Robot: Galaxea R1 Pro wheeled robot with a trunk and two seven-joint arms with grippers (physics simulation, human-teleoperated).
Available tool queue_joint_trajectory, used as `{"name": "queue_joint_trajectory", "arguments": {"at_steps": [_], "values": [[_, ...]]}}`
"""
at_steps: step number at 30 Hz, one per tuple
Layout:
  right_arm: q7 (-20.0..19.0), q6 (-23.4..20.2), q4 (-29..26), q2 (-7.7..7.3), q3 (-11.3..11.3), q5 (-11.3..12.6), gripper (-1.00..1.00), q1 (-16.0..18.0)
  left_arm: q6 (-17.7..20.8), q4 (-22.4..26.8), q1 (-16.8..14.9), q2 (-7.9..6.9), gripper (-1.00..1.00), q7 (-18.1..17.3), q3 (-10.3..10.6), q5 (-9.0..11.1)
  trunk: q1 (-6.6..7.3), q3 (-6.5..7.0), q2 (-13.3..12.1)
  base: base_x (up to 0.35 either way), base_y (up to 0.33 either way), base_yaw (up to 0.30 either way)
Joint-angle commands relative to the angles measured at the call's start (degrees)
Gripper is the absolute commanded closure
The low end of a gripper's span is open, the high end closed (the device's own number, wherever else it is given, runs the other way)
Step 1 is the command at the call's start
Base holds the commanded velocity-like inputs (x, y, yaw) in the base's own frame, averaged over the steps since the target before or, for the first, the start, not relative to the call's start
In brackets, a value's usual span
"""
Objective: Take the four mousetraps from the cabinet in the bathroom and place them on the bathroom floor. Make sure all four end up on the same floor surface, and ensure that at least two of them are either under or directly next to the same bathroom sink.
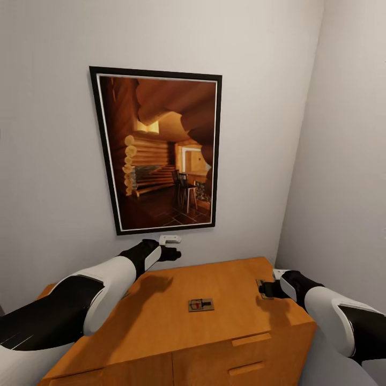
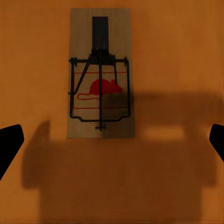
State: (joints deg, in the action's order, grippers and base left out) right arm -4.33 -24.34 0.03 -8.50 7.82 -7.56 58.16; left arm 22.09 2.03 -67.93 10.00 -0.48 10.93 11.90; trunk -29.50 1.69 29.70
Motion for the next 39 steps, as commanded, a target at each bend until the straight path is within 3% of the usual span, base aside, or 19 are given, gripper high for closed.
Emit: {"name": "queue_joint_trajectory", "arguments": {"at_steps": [1, 39], "values": [[-0.24, -0.19, -0.01, -0.02, 0.44, -0.61, -1.00, 0.02, 0.25, 0.07, -0.01, 0.00, -1.00, -0.05, 0.49, 0.49, -0.02, -0.02, 0.04, -0.014, 0.000, 0.000], [-0.24, -0.10, 0.03, -0.04, 0.44, -0.62, -1.00, 0.02, -0.87, -0.08, -0.01, 0.00, -1.00, -0.05, 0.49, 0.48, -0.02, -0.02, 0.04, 0.051, 0.000, 0.000]]}}
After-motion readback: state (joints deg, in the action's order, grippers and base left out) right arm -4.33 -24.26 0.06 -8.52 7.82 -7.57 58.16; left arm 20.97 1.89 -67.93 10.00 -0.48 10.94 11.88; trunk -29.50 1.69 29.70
